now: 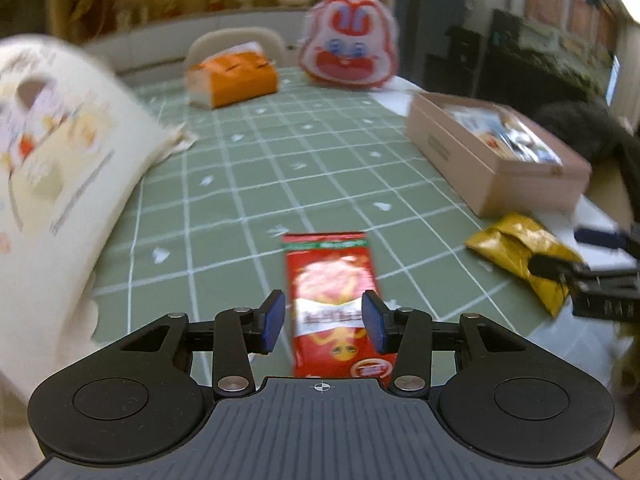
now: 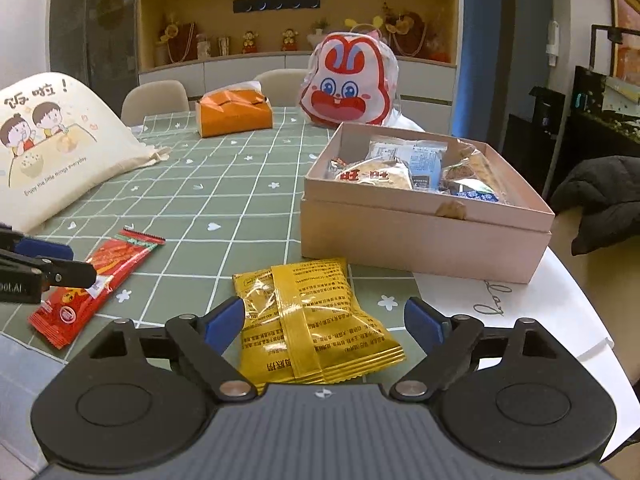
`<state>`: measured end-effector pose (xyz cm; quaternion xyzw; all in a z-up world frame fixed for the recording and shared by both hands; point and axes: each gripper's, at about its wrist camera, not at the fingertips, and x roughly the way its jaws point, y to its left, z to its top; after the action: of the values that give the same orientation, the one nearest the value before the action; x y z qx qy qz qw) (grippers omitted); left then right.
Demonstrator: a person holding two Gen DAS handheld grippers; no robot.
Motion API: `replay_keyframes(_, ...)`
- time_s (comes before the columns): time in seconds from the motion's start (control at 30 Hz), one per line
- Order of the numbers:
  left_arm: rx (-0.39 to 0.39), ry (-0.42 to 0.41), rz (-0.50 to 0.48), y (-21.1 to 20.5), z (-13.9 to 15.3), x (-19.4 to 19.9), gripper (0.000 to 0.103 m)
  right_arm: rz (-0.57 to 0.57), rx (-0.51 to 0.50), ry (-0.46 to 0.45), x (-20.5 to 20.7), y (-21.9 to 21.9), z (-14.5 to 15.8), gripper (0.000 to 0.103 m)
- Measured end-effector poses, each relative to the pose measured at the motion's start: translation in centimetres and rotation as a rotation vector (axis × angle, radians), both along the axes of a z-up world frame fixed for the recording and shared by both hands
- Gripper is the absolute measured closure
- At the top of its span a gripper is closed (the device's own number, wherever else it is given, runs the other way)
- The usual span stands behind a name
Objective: Organize snacks
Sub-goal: 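Grasp the red spicy strip packet with the left tool while the right tool grasps the yellow bag, then lift both packets and carry them toward the pink box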
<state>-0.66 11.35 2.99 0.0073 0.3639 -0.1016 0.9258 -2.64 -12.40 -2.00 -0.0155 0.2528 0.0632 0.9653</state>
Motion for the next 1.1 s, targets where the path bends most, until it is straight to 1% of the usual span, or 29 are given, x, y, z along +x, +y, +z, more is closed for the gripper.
replay_keyframes(0.03,-0.045,0.014,0.014,0.8,0.0,0.1,0.057,0.008,0.001,0.000,-0.1,0.2,0.1,0.016)
replay_keyframes(0.1,-0.122,0.044,0.030,2.0,0.0,0.3,0.057,0.062,-0.003,0.018,-0.4,1.2,0.2,0.016)
replay_keyframes(0.13,-0.147,0.058,0.035,2.3,-0.1,0.4,0.057,0.088,-0.016,0.020,-0.6,1.8,0.3,0.016)
replay_keyframes(0.17,-0.154,0.066,0.038,2.4,-0.2,0.5,0.057,0.111,-0.040,0.010,-0.8,2.6,0.4,0.016)
replay_keyframes(0.27,-0.141,0.081,0.010,1.5,-0.6,0.7,0.057,0.123,-0.096,-0.041,-1.4,4.4,0.8,0.016)
replay_keyframes(0.33,-0.121,0.087,-0.015,0.6,-1.0,0.9,0.055,0.129,-0.083,-0.045,-1.5,4.5,1.2,0.016)
replay_keyframes(0.43,-0.054,0.052,-0.062,-1.2,-1.3,0.9,0.052,0.116,-0.067,-0.038,-2.0,3.9,1.6,0.016)
replay_keyframes(0.57,-0.012,0.039,-0.099,-2.9,-1.6,1.4,0.045,0.079,-0.075,-0.024,-2.4,2.6,1.5,0.016)
replay_keyframes(0.63,0.003,0.035,-0.113,-3.5,-1.7,1.5,0.040,0.059,-0.071,-0.009,-2.4,1.9,1.2,0.016)
replay_keyframes(0.77,0.049,0.018,-0.136,-4.3,-2.0,1.7,0.038,0.029,-0.042,0.030,-2.2,0.4,0.5,0.016)
replay_keyframes(0.87,0.086,0.008,-0.160,-4.9,-2.2,1.7,0.031,0.013,-0.017,0.050,-1.9,-0.4,0.1,0.016)
replay_keyframes(0.9,0.094,0.003,-0.162,-5.1,-2.2,1.6,0.030,0.008,-0.015,0.053,-1.8,-0.5,0.0,0.016)
replay_keyframes(1.0,0.083,0.007,-0.158,-5.1,-2.2,1.7,0.029,-0.008,-0.009,0.048,-1.9,-0.8,-0.2,0.016)
replay_keyframes(1.07,0.079,0.004,-0.159,-5.0,-2.2,1.7,0.030,-0.010,-0.011,0.042,-2.0,-0.9,-0.1,0.016)
replay_keyframes(1.1,0.077,0.002,-0.161,-5.0,-2.2,1.6,0.031,-0.009,-0.016,0.038,-2.1,-0.9,0.0,0.016)
